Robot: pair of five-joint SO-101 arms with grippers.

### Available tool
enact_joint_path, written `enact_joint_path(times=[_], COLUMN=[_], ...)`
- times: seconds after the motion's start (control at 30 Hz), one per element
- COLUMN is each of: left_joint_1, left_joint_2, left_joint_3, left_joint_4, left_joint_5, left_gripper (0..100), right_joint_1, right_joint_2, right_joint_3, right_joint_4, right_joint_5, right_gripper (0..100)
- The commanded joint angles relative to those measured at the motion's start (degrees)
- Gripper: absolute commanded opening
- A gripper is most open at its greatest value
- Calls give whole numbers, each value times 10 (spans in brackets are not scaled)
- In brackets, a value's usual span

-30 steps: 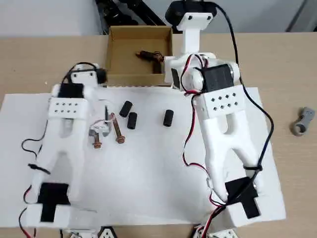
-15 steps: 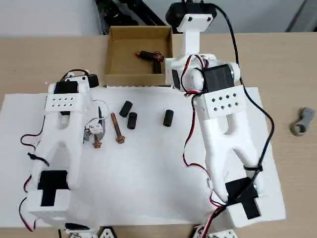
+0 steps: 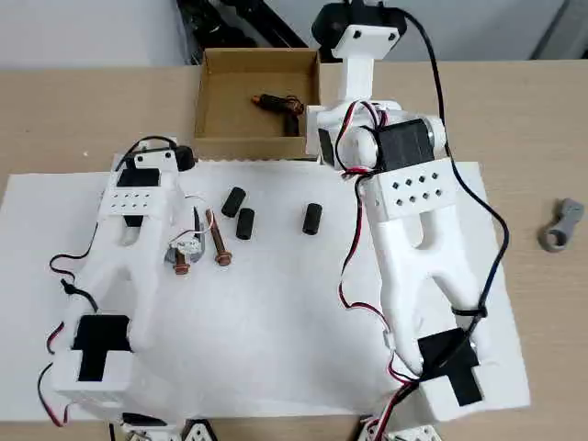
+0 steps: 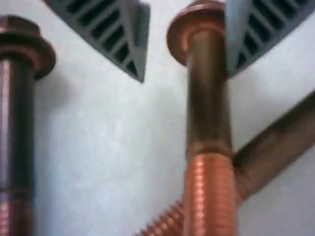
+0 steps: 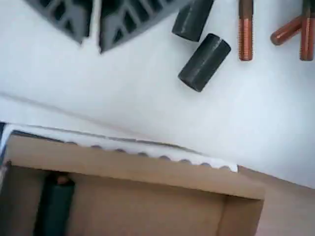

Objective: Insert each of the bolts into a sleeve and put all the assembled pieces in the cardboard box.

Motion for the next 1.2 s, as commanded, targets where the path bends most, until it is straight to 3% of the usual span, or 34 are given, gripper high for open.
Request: enact_joint_path(times=[0.0, 0.37, 0.8, 0.93, 1.07, 1.17], left_joint_1=[-2, -3, -1, 1, -2, -4], left_joint_2=[-3, -3, -10, -10, -10, -10], left_joint_3=[7, 15, 10, -18, -73, -130], left_joint_4=[-9, -28, 6, 47, 121, 171], left_joint_5=[-3, -5, -120, -207, -369, -447], left_gripper=[100, 36, 6, 6, 6, 6], right_joint_1=[3, 1, 1, 1, 1, 1], right_joint_2=[-32, -33, -34, -34, -34, -34], right_joint_3=[-25, -25, -25, -25, -25, -25], right_joint_4=[1, 1, 2, 2, 2, 2], right_joint_5=[-6, -5, -5, -5, -5, -4], right_gripper=[8, 8, 8, 8, 8, 8])
